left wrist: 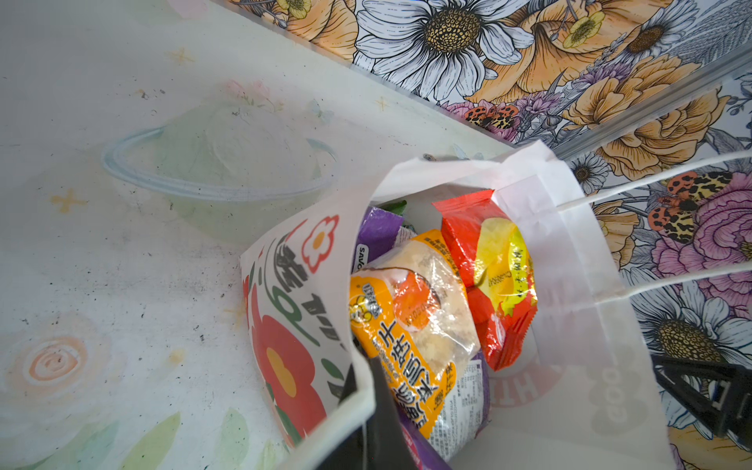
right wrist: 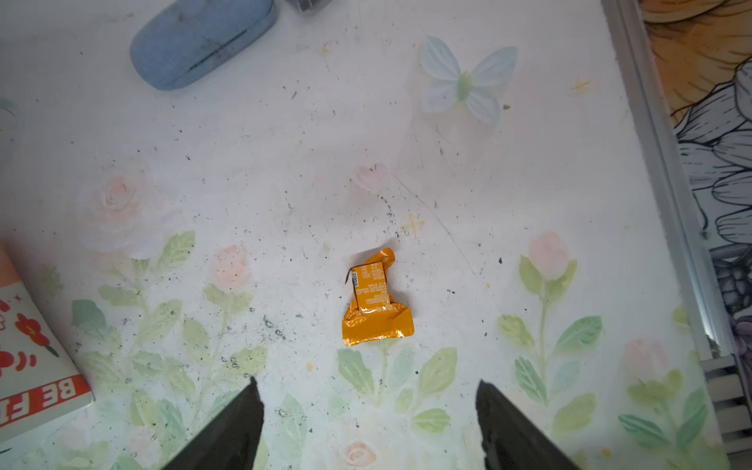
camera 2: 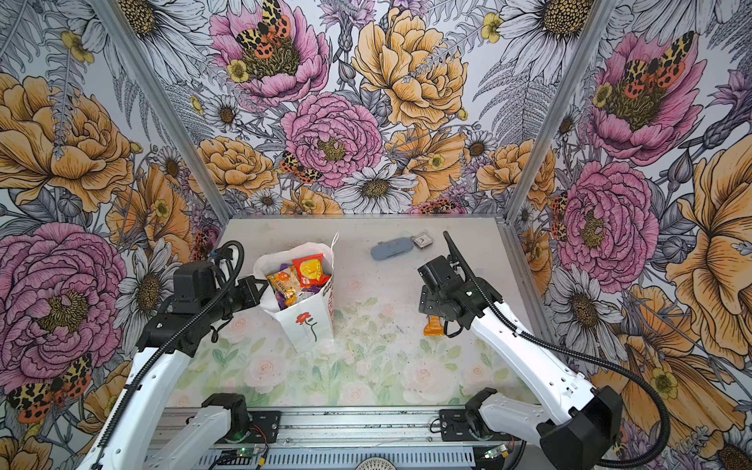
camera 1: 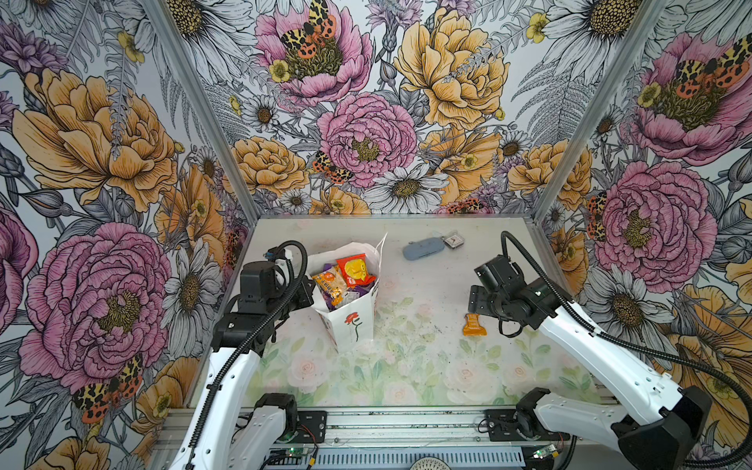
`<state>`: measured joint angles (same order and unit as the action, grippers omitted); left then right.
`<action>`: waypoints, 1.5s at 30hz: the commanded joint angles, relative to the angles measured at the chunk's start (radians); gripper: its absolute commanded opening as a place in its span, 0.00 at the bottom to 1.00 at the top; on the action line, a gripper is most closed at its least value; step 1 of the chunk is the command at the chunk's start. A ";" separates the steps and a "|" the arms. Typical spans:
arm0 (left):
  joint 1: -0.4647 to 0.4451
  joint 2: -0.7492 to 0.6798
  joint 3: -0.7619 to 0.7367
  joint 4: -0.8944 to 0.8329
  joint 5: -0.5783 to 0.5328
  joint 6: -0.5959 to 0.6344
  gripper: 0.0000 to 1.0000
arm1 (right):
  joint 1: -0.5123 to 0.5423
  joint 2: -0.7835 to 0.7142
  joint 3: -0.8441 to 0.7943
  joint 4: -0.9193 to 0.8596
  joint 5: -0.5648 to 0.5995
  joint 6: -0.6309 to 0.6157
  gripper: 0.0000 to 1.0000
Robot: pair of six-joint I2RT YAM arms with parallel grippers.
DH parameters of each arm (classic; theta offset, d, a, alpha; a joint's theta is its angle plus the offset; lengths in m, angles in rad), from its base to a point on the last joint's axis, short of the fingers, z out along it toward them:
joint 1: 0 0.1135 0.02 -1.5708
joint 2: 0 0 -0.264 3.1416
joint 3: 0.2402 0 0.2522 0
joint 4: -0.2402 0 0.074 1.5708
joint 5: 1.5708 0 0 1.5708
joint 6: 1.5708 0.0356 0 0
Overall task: Place the snacks into the paper bag
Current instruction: 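Withdraw the right gripper and move it over the orange wrapped snack, then lower the right gripper and close it on the orange wrapped snack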
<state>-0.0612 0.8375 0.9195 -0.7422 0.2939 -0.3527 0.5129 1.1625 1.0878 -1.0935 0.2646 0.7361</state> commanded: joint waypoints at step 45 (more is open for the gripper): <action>0.017 -0.029 0.013 0.104 0.003 0.009 0.04 | -0.205 0.561 -0.034 0.248 -0.197 -0.261 0.50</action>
<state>-0.0601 0.8375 0.9195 -0.7425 0.2939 -0.3527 0.3126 1.7100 1.0275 -0.8543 0.0429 0.4763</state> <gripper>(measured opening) 0.050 0.507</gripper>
